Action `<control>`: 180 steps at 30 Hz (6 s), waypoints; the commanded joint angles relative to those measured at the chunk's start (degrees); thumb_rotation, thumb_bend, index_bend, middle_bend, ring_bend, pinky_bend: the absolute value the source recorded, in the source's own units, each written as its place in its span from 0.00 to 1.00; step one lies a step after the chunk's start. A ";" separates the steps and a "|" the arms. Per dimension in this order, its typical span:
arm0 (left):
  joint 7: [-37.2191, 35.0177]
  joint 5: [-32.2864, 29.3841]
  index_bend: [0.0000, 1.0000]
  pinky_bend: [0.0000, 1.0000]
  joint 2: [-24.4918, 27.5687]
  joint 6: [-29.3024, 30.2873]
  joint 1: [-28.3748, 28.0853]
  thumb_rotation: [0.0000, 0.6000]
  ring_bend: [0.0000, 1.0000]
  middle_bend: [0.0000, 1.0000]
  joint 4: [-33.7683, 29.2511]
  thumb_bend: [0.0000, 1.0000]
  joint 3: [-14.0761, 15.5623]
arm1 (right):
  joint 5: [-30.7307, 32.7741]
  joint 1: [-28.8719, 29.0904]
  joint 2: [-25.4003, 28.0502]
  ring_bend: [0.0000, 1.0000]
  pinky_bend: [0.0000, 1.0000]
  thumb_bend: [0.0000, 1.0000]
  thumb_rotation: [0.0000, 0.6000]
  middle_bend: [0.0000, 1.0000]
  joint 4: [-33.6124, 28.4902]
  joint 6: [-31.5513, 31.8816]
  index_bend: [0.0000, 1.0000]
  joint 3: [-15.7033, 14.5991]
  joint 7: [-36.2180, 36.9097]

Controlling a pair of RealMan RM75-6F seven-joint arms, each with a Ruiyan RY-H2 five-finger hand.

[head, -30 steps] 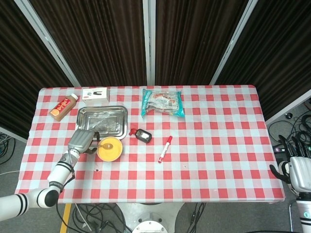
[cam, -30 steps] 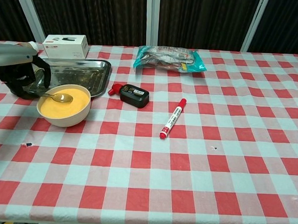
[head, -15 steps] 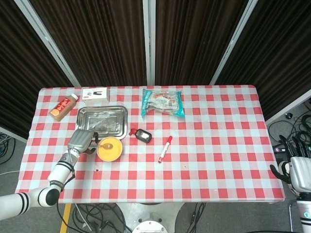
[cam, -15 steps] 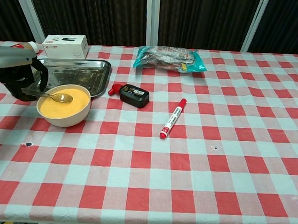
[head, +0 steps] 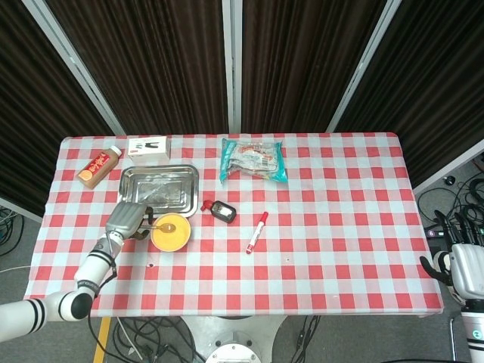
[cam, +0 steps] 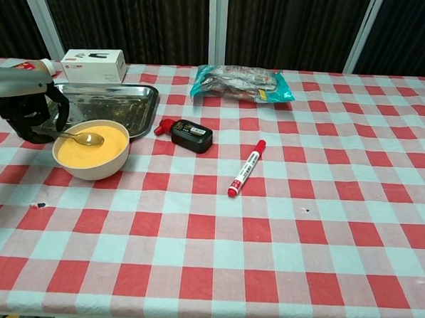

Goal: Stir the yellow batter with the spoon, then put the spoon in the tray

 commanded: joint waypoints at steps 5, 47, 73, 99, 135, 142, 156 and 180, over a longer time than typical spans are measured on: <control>-0.24 -0.21 0.58 1.00 0.05 -0.23 -0.31 1.00 1.00 0.96 0.13 0.36 0.14 | 0.17 -0.02 -0.04 0.00 0.04 0.19 1.00 0.20 0.04 -0.08 0.00 0.03 0.03; 40.19 6.51 0.65 1.00 -4.61 18.46 -3.48 1.00 1.00 0.98 -2.51 0.41 5.56 | -0.51 -0.65 -0.16 0.00 0.04 0.18 1.00 0.21 0.07 1.21 0.00 -0.02 0.76; 44.26 6.64 0.65 1.00 -8.86 16.98 -3.70 1.00 1.00 0.98 -1.22 0.41 5.96 | 0.05 -0.46 -0.33 0.00 0.05 0.17 1.00 0.21 0.14 0.54 0.00 0.13 0.54; 34.22 3.10 0.65 1.00 -2.78 15.72 -2.83 1.00 1.00 0.98 -4.71 0.41 2.90 | -0.34 -0.69 -0.16 0.00 0.05 0.17 1.00 0.21 -0.26 1.07 0.00 0.13 0.47; 29.35 4.89 0.66 1.00 -4.54 13.67 -1.34 1.00 1.00 0.98 -3.25 0.41 2.10 | 0.10 -0.62 -0.27 0.00 0.06 0.17 1.00 0.21 0.05 0.65 0.00 0.23 0.77; 24.34 5.60 0.66 1.00 -2.16 13.03 -0.28 1.00 1.00 0.97 -4.65 0.41 1.93 | -0.10 -0.66 -0.18 0.00 0.06 0.17 1.00 0.21 -0.15 0.79 0.00 0.18 0.60; 38.75 11.93 0.66 1.00 -4.78 20.56 -0.71 1.00 1.00 0.97 -1.57 0.41 5.39 | -0.39 -0.83 -0.01 0.00 0.06 0.17 1.00 0.21 -0.70 1.25 0.00 0.12 0.24; 57.67 18.70 0.67 1.00 -9.49 23.06 -0.47 1.00 1.00 0.98 2.38 0.41 8.06 | -0.36 -0.91 0.03 0.00 0.06 0.17 1.00 0.21 -0.59 1.34 0.00 0.19 0.47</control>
